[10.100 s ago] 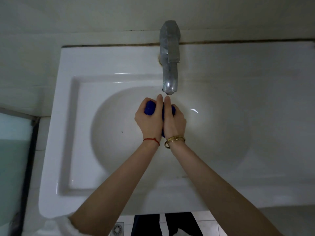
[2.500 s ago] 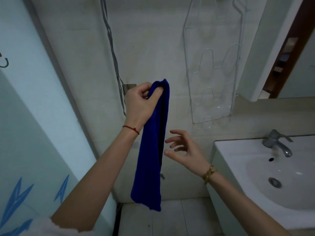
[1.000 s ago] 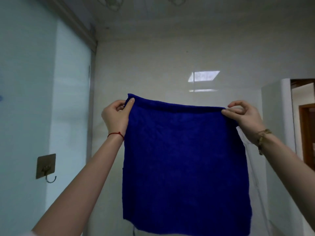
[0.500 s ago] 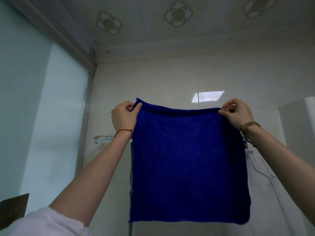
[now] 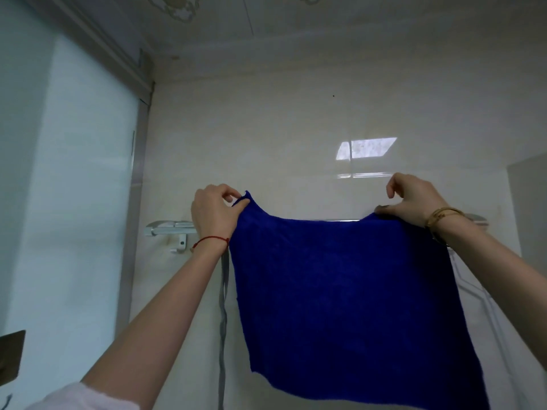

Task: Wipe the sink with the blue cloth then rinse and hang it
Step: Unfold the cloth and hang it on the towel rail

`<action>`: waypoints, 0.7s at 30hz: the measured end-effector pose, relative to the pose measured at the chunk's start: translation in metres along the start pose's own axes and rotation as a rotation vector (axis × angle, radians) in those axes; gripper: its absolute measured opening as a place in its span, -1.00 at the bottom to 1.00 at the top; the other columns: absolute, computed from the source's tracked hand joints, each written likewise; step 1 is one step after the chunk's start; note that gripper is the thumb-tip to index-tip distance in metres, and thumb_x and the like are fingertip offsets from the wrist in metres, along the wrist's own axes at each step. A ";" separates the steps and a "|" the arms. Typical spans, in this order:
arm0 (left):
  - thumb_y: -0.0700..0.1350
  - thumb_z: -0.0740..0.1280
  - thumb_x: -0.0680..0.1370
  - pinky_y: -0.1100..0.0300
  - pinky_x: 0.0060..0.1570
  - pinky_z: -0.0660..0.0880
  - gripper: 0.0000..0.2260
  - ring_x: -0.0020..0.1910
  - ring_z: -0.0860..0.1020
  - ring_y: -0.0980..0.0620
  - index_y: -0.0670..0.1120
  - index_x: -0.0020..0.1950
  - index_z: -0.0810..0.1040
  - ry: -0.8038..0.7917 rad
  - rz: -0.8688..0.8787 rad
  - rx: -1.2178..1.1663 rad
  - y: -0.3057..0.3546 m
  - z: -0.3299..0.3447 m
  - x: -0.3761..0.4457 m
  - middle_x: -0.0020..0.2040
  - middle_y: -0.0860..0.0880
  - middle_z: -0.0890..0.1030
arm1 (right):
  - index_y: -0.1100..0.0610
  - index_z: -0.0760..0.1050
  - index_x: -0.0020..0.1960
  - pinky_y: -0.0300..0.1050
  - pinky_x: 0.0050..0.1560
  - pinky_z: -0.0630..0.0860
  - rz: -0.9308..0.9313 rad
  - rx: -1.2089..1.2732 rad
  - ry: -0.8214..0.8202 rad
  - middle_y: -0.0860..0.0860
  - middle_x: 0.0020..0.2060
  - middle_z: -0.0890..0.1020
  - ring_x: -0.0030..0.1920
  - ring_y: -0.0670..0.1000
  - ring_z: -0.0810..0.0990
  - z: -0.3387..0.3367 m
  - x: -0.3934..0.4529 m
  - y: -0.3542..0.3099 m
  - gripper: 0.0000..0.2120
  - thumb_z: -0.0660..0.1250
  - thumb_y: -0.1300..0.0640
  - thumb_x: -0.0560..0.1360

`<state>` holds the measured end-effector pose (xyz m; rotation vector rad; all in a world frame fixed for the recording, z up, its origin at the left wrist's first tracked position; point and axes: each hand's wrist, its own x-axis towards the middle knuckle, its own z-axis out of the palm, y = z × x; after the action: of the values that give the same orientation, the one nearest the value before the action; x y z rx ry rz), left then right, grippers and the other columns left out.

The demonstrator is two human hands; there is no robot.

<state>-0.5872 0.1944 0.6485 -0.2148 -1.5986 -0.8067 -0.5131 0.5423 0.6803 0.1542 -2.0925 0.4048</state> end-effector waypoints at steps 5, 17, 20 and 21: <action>-0.07 0.59 0.34 0.14 -0.21 0.41 -0.58 -0.25 0.47 0.01 -0.05 0.01 0.42 -0.054 -0.017 -0.134 0.000 -0.005 -0.004 -0.20 0.02 0.49 | 0.08 0.46 -0.20 -0.11 -0.19 0.39 0.053 0.033 0.012 -0.03 -0.27 0.59 -0.21 0.00 0.52 -0.004 -0.013 -0.001 -0.65 0.57 -0.07 0.27; 0.02 0.60 0.35 0.16 -0.19 0.53 -0.55 -0.23 0.60 0.06 -0.03 0.03 0.41 -0.169 0.002 -0.230 -0.002 -0.013 -0.015 -0.21 0.06 0.62 | -0.04 0.46 -0.08 -0.07 -0.14 0.45 -0.015 0.161 -0.180 -0.02 -0.19 0.66 -0.16 -0.01 0.58 -0.020 -0.054 0.003 -0.77 0.34 -0.19 0.46; -0.04 0.57 0.38 0.10 -0.09 0.56 -0.68 -0.21 0.61 0.03 -0.04 -0.06 0.46 -0.124 0.039 -0.226 -0.005 -0.013 -0.019 -0.23 0.04 0.63 | -0.03 0.40 -0.09 -0.05 -0.04 0.45 -0.123 0.053 -0.101 -0.07 -0.25 0.65 -0.17 0.01 0.55 -0.017 -0.064 0.008 -0.67 0.29 -0.28 0.40; -0.05 0.56 0.39 0.03 -0.03 0.56 -0.75 -0.20 0.60 0.04 -0.01 -0.12 0.49 -0.122 0.060 -0.211 -0.007 -0.013 -0.018 -0.24 0.06 0.62 | -0.03 0.41 -0.08 -0.02 0.09 0.41 -0.157 -0.011 -0.037 -0.07 -0.23 0.64 -0.15 0.01 0.51 -0.013 -0.067 0.012 -0.63 0.24 -0.33 0.41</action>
<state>-0.5772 0.1867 0.6284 -0.4690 -1.6124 -0.9306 -0.4704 0.5547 0.6277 0.3192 -2.1010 0.2975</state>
